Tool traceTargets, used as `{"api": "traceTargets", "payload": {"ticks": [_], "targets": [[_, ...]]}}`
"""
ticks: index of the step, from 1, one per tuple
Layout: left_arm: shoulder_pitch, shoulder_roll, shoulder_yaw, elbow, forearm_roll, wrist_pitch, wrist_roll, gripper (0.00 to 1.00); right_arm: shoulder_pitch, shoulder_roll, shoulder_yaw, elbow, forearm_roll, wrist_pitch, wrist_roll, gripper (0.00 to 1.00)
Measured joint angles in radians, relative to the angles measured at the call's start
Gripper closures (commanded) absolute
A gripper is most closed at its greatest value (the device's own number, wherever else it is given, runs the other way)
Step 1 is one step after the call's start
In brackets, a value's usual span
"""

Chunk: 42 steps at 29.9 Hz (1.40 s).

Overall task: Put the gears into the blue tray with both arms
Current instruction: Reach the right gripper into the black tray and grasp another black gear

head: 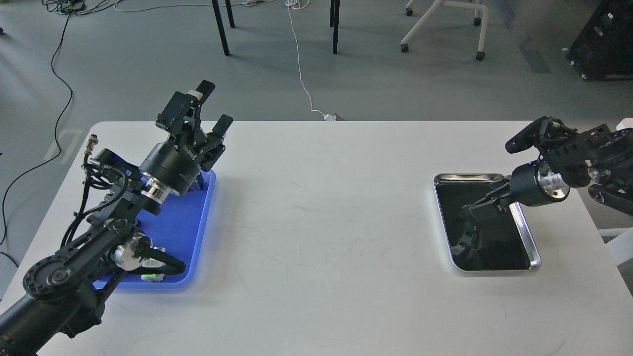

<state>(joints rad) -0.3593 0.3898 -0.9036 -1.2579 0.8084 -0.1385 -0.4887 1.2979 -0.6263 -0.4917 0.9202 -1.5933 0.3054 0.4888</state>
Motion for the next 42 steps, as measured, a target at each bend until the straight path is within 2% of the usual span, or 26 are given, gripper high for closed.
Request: {"api": "traceTargets", "payload": {"ticks": [6,15,26,32,34,42], "targets": [[0.000,0.004,0.000,-0.001,0.000,-0.001,0.000,0.02,-0.012,0.063,-0.046,-0.049,0.004,-0.030,0.000,0.09],[0.000,0.009,-0.002,0.000,0.002,-0.001,0.000,0.02,-0.057,0.112,-0.050,-0.094,0.004,-0.032,0.000,0.33],[0.009,0.013,-0.016,0.000,0.002,-0.001,0.000,0.02,-0.067,0.139,-0.056,-0.131,0.004,-0.032,0.000,0.39],[0.012,0.015,-0.017,0.000,0.002,-0.001,0.000,0.02,-0.071,0.147,-0.077,-0.144,0.005,-0.032,0.000,0.55],[0.012,0.015,-0.018,-0.001,0.001,-0.001,0.000,0.02,-0.072,0.150,-0.079,-0.145,0.005,-0.032,0.000,0.64],[0.013,0.015,-0.018,-0.001,0.000,-0.001,0.000,0.02,-0.071,0.164,-0.082,-0.151,0.003,-0.033,-0.001,0.77]]}}
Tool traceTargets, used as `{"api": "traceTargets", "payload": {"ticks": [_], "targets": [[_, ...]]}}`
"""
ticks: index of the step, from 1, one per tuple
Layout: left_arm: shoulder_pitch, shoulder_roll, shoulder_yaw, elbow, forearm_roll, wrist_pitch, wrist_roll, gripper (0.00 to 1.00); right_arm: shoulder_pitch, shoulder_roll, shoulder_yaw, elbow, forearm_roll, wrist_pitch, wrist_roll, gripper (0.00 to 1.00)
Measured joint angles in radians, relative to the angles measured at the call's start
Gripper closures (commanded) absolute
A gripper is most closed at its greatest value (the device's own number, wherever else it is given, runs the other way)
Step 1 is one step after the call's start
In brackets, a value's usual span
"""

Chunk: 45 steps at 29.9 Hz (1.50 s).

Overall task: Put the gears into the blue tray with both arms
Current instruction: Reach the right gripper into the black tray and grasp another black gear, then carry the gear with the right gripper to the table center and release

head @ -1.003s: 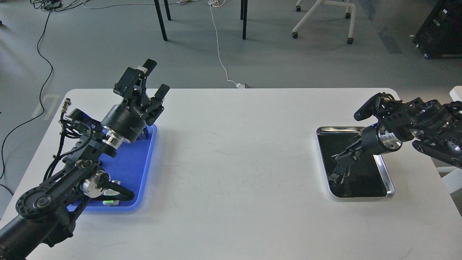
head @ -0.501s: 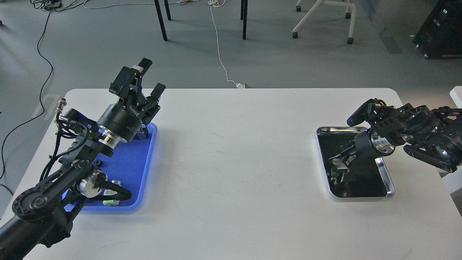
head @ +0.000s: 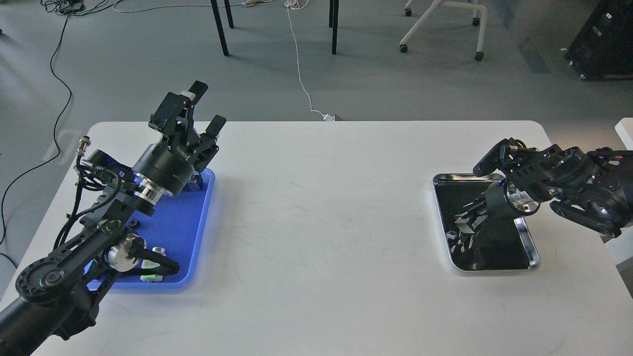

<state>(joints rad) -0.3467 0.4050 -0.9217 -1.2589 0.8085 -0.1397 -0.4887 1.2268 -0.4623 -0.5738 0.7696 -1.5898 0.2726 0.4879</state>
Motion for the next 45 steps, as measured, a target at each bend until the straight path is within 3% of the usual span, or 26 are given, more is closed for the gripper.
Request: {"api": "traceTargets", "payload": {"ticks": [15,25,36,45], "targets": [[0.000,0.006,0.000,-0.001,0.000,0.000,0.000,0.02,0.051,-0.014,0.002,0.026,0.009,0.001,0.002,0.80],[0.000,0.006,0.001,-0.001,0.000,-0.001,0.000,0.02,0.232,-0.038,0.007,0.189,0.052,0.004,0.001,0.80],[0.000,0.004,0.001,-0.002,0.000,0.000,0.000,0.02,0.262,0.258,-0.044,0.199,0.285,-0.009,0.001,0.80],[-0.001,0.006,-0.003,-0.002,0.000,0.000,0.001,0.02,0.191,0.433,-0.151,0.143,0.396,-0.160,0.001,0.79]]}}
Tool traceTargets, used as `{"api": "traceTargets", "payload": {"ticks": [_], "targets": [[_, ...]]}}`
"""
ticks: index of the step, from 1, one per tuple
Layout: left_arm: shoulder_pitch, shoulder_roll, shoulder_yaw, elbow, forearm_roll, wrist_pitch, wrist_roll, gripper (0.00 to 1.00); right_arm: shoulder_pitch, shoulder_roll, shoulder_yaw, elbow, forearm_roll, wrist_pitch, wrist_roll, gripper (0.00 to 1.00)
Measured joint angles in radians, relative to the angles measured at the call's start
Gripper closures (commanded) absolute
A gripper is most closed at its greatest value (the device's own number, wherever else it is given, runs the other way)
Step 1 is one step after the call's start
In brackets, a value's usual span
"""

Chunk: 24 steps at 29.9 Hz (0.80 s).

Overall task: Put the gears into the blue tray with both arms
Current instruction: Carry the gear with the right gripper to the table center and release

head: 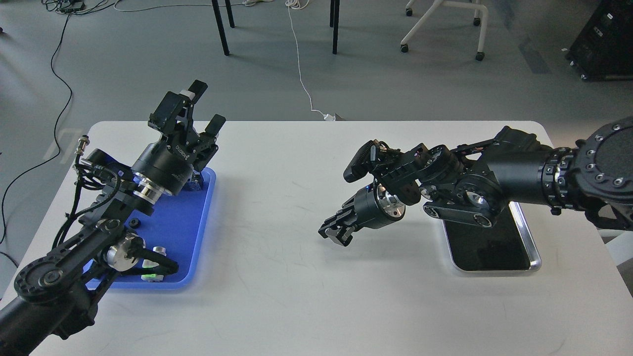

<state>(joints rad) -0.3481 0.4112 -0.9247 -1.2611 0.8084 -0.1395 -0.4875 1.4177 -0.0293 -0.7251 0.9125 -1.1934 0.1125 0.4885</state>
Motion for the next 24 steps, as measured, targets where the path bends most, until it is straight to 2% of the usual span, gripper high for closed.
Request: {"api": "traceTargets", "payload": {"ticks": [6,12,13,17,24], "targets": [[0.000,0.001,-0.009,0.000,0.000,0.000,0.001,0.02,-0.045,0.027,-0.006,-0.010,0.016,-0.031,0.000,0.79],[0.003,0.002,-0.010,0.000,0.000,0.000,0.001,0.02,-0.057,0.029,-0.007,-0.011,0.020,-0.037,0.000,0.74],[0.003,0.002,-0.010,0.000,0.000,0.000,0.001,0.02,-0.057,0.029,-0.007,-0.011,0.020,-0.037,0.000,0.69],[0.004,0.003,-0.010,0.000,0.000,0.000,0.001,0.02,-0.058,0.029,-0.007,-0.011,0.021,-0.040,0.000,0.38],[0.011,0.006,-0.010,-0.005,0.001,0.000,0.001,0.02,-0.058,0.026,-0.005,-0.013,0.059,-0.049,0.000,0.12]]}}
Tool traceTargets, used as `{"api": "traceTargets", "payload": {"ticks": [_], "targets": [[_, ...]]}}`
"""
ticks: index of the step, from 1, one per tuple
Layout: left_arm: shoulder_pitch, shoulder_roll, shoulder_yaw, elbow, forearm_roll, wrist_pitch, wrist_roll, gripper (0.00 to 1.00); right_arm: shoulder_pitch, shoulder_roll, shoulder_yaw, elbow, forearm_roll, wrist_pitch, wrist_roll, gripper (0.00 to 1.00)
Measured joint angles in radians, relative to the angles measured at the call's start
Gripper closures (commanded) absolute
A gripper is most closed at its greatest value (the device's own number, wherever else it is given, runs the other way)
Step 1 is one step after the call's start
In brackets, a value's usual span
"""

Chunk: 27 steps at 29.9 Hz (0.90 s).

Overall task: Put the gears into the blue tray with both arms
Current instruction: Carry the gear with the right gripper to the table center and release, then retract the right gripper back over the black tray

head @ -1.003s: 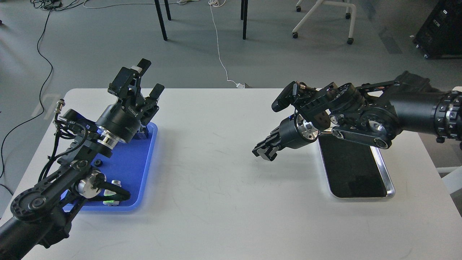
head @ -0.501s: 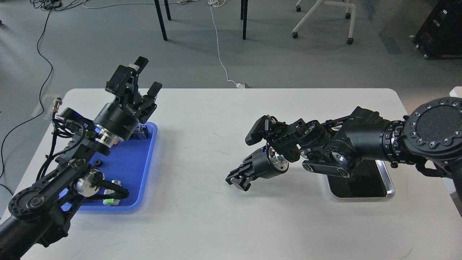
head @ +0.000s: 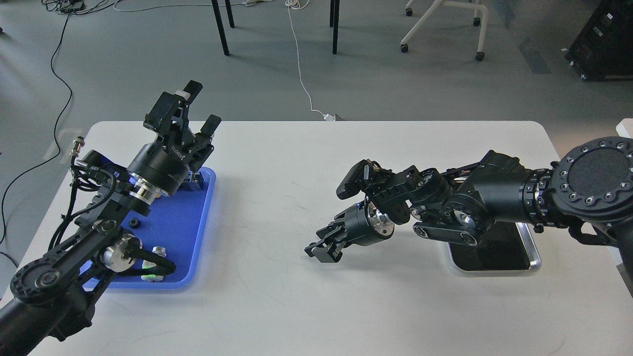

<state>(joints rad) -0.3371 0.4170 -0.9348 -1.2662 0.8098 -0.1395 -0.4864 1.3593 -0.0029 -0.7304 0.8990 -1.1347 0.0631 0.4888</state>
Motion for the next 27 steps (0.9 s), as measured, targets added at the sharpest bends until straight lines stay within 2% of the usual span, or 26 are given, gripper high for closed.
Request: {"api": "traceTargets", "payload": {"ticks": [2,5,9,13,17,21,27], "targets": [[0.001,0.001,0.000,-0.002,0.000,0.000,0.000,0.02,0.002,-0.013,0.008,0.000,0.017,-0.001,0.000,0.06],[0.001,0.005,-0.001,-0.002,0.000,0.000,-0.002,0.02,0.012,-0.069,0.047,0.008,0.065,-0.002,0.000,0.05],[0.001,0.018,-0.001,-0.003,-0.001,-0.001,-0.003,0.02,0.003,-0.195,0.171,0.044,0.184,0.004,0.000,0.04],[0.001,0.029,0.001,-0.003,-0.001,-0.007,-0.003,0.02,-0.065,-0.340,0.326,0.113,0.417,0.011,0.000,0.04],[0.001,0.032,0.006,-0.003,0.006,-0.072,-0.003,0.02,-0.216,-0.425,0.549,0.137,0.655,0.012,0.000,0.05],[0.001,0.042,0.023,-0.027,0.066,-0.120,-0.003,0.02,-0.417,-0.455,0.794,0.137,0.824,0.011,0.000,0.05],[-0.007,0.048,0.084,-0.079,0.445,-0.138,-0.003,0.02,-0.698,-0.459,1.136,0.136,1.015,0.030,0.000,0.04]]}}
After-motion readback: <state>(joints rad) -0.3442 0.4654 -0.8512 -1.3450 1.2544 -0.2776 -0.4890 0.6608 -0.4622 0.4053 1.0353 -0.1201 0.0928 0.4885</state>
